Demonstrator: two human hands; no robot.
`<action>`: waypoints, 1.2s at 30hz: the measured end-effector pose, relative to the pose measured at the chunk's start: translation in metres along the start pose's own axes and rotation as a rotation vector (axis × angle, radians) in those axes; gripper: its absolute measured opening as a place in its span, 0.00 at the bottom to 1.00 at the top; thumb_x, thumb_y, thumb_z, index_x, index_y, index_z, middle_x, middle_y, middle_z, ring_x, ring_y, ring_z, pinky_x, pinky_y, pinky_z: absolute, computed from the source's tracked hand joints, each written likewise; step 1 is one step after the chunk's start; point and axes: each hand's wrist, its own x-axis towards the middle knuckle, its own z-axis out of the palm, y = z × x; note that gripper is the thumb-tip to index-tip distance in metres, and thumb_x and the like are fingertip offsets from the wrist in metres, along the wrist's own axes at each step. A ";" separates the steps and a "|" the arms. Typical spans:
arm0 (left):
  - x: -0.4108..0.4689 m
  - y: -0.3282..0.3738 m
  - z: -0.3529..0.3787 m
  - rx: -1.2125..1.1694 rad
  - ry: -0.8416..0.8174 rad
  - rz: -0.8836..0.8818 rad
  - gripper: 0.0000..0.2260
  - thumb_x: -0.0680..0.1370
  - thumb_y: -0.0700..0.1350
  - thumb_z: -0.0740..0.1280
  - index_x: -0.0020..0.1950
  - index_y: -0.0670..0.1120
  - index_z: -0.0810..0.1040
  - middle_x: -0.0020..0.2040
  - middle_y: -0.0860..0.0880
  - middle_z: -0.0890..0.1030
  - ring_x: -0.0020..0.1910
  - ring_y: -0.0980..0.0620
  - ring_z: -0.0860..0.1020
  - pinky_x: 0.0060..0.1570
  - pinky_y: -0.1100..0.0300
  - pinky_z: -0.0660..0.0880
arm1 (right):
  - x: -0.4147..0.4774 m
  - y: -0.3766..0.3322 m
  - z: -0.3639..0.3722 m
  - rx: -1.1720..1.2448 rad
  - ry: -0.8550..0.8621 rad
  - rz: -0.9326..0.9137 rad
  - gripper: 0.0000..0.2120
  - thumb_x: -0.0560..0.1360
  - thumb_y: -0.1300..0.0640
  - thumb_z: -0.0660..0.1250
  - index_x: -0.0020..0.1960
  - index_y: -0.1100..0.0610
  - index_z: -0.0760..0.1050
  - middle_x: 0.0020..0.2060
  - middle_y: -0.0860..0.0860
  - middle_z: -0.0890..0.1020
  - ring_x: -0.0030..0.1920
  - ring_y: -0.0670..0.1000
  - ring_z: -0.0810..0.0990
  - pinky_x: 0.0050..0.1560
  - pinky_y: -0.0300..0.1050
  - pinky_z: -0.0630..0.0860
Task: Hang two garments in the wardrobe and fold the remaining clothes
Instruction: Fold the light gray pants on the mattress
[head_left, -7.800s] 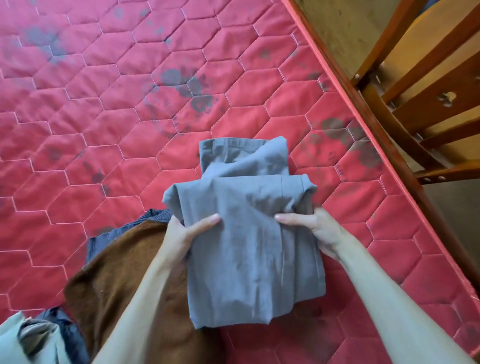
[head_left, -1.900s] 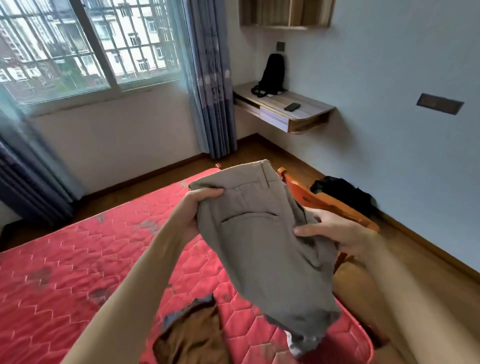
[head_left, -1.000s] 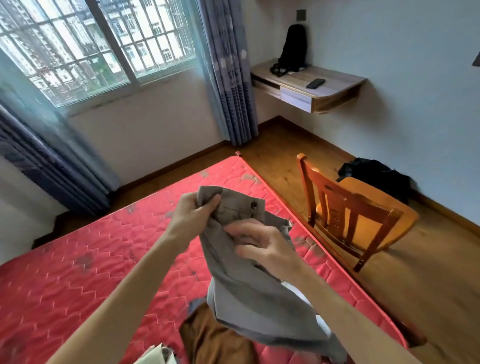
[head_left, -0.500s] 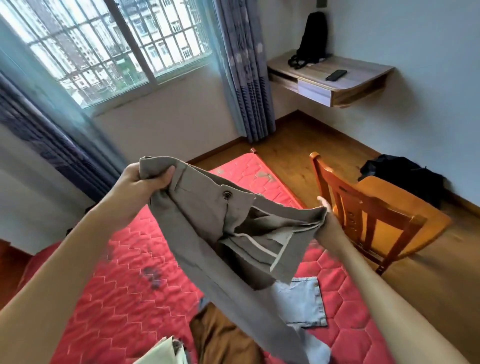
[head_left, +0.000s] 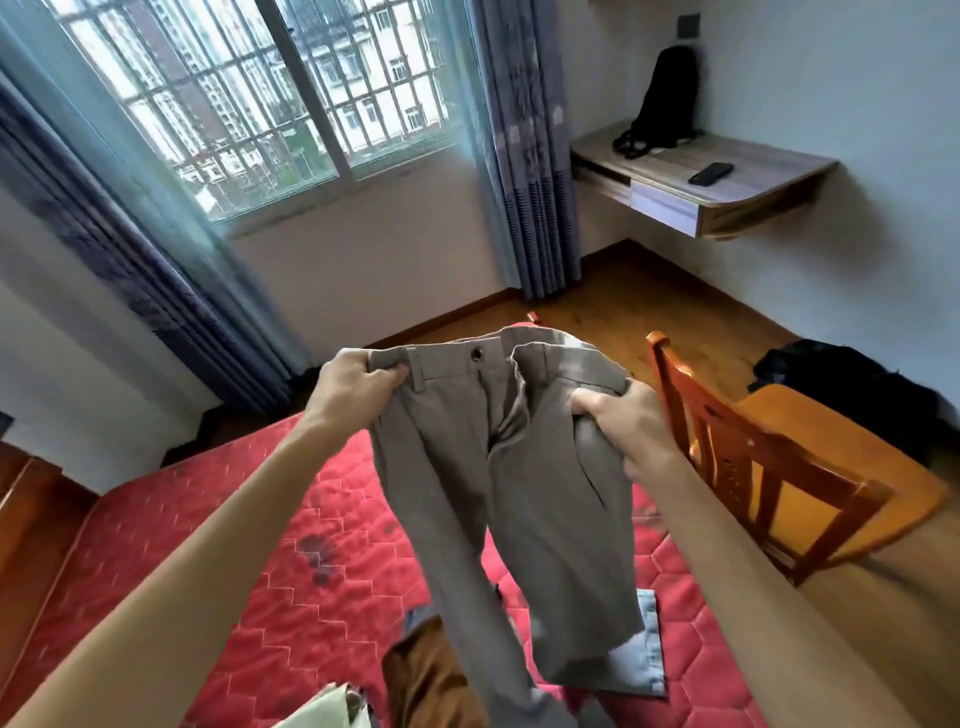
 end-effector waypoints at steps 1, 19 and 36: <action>-0.003 0.007 0.005 -0.043 -0.030 -0.003 0.08 0.70 0.51 0.69 0.45 0.53 0.87 0.41 0.49 0.86 0.41 0.50 0.81 0.43 0.51 0.79 | -0.009 -0.012 0.002 0.005 -0.014 -0.032 0.09 0.67 0.62 0.75 0.47 0.57 0.82 0.42 0.51 0.86 0.43 0.49 0.85 0.44 0.43 0.82; -0.041 0.052 0.025 -0.409 -0.261 0.140 0.08 0.73 0.43 0.77 0.47 0.40 0.84 0.38 0.47 0.82 0.39 0.50 0.78 0.36 0.59 0.76 | -0.079 -0.044 0.012 0.027 -0.585 -0.499 0.22 0.70 0.73 0.61 0.63 0.63 0.76 0.50 0.57 0.84 0.52 0.54 0.84 0.58 0.48 0.80; 0.036 0.014 -0.017 -0.049 -0.223 0.523 0.19 0.75 0.49 0.70 0.66 0.51 0.74 0.54 0.55 0.81 0.52 0.57 0.78 0.55 0.58 0.75 | 0.020 -0.113 -0.007 -0.035 -0.434 -0.355 0.05 0.73 0.62 0.74 0.49 0.57 0.84 0.43 0.48 0.87 0.45 0.46 0.86 0.46 0.37 0.82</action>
